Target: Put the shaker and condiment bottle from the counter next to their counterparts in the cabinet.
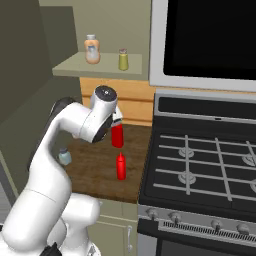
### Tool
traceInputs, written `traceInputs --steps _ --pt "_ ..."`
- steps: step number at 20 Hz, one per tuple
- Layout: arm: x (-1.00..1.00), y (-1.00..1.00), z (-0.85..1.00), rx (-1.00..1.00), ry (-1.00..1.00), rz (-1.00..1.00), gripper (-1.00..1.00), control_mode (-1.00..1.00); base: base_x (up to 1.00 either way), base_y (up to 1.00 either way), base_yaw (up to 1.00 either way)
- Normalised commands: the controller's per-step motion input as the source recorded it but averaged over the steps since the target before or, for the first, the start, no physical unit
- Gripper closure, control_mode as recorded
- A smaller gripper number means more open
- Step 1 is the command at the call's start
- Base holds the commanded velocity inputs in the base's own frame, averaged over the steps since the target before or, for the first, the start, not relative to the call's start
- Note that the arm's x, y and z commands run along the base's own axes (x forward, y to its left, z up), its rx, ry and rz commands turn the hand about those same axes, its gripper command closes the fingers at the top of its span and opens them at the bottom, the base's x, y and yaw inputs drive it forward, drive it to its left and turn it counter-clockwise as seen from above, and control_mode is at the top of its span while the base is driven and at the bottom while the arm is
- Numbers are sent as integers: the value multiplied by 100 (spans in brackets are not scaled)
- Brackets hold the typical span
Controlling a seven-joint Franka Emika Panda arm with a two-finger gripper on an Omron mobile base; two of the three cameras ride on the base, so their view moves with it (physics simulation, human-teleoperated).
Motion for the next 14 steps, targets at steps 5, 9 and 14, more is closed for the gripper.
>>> traceInputs --steps 5,9,14 --pt "0 -45 -62 5 -19 61 -100 -100 0 0 0" --pt "6 -51 -32 9 -8 56 -100 -100 0 0 0" --pt "0 -1 0 0 0 4 -100 -100 0 0 0"
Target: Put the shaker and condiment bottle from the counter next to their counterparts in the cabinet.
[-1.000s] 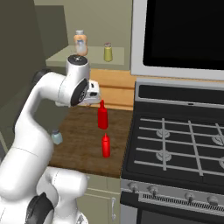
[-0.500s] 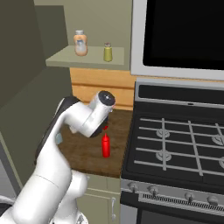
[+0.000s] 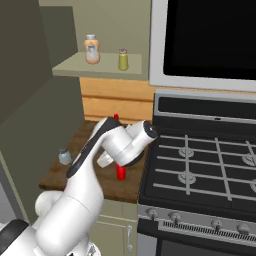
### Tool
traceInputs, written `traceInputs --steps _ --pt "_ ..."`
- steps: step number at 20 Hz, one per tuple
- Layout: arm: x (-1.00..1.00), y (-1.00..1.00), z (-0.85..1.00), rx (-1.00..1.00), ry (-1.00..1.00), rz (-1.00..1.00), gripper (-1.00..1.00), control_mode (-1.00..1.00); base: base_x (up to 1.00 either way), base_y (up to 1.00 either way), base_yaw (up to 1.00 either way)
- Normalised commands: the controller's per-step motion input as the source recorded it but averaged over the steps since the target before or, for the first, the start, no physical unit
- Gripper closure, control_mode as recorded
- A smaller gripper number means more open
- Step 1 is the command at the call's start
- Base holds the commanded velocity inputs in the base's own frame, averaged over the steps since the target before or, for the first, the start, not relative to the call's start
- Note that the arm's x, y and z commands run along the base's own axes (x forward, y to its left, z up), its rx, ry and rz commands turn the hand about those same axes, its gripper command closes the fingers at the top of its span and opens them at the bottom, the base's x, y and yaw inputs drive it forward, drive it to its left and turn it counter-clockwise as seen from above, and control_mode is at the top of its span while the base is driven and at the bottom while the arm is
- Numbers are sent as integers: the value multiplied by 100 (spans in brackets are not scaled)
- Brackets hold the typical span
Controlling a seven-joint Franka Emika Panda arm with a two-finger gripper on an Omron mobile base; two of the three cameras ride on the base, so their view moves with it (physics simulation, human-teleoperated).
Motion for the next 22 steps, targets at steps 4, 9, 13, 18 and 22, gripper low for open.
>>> traceInputs --steps 4,9,13,18,22 --pt "10 -27 -1 2 0 13 -100 -100 0 0 0" --pt "9 -37 -1 5 0 15 -100 -100 0 0 0" --pt "0 -3 0 1 0 0 -100 -100 0 0 0" --pt "0 1 -44 0 0 2 -100 -100 0 0 0" --pt "0 0 -31 0 0 2 -100 -100 0 0 0"
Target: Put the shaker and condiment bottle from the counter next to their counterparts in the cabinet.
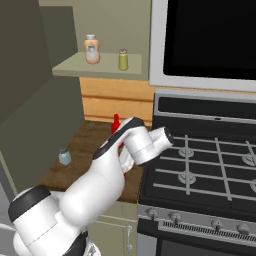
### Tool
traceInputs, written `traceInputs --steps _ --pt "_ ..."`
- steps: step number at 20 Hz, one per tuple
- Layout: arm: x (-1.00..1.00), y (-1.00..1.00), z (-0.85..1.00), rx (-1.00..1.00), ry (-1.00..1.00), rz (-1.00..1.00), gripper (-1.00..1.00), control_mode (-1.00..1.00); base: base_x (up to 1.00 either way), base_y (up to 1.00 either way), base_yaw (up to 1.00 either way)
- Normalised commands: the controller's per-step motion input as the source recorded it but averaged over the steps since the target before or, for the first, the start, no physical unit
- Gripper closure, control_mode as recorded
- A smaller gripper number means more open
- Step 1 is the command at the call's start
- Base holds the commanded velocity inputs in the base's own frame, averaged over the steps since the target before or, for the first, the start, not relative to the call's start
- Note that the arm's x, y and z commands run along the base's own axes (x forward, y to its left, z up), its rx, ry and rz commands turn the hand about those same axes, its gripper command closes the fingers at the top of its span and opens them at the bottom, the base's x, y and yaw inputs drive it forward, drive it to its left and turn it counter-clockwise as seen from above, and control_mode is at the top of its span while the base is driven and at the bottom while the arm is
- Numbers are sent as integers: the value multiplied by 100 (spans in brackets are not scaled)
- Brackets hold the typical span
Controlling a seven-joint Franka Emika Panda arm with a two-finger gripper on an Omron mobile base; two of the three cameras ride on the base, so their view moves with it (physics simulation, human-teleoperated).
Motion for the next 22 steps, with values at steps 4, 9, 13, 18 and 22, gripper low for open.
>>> traceInputs --steps 4,9,13,18,22 --pt "0 0 -8 0 0 0 -100 -100 0 0 0" --pt "14 0 -11 0 0 0 -100 -100 0 0 0" --pt "18 0 -9 0 0 0 -100 -100 0 0 0" --pt "19 0 -4 0 0 0 -100 -100 0 0 0" --pt "5 -5 -13 0 0 1 -100 -100 0 0 0"
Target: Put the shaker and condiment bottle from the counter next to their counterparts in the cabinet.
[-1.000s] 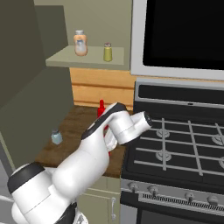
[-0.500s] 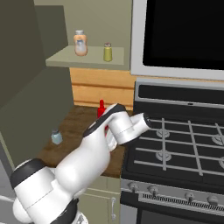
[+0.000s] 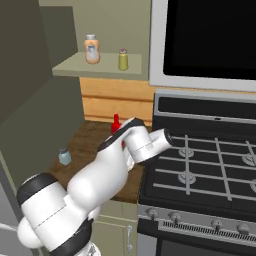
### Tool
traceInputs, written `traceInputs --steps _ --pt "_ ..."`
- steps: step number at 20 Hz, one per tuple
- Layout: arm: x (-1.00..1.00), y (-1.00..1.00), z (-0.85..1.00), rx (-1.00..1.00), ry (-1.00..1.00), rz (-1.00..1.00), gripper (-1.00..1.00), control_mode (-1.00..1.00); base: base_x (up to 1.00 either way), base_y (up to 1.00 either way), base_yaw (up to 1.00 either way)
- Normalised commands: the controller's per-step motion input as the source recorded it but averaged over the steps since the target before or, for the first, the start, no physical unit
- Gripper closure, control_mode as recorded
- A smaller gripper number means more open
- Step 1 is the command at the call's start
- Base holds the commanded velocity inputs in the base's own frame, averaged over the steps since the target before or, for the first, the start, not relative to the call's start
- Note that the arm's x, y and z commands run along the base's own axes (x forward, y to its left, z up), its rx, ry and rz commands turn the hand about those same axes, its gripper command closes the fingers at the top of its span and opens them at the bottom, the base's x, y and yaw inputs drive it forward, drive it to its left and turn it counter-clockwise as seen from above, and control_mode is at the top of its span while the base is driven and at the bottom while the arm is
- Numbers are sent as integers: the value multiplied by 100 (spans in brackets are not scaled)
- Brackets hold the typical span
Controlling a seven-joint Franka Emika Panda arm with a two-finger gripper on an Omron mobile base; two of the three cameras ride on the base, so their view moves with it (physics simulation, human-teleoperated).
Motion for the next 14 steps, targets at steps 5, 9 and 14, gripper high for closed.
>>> traceInputs --steps 5,9,14 --pt "2 -3 -22 0 0 1 -100 -100 0 0 0" --pt "14 -8 -12 0 0 0 -100 -100 0 0 0" --pt "19 -15 0 0 0 0 -100 -100 0 0 0"
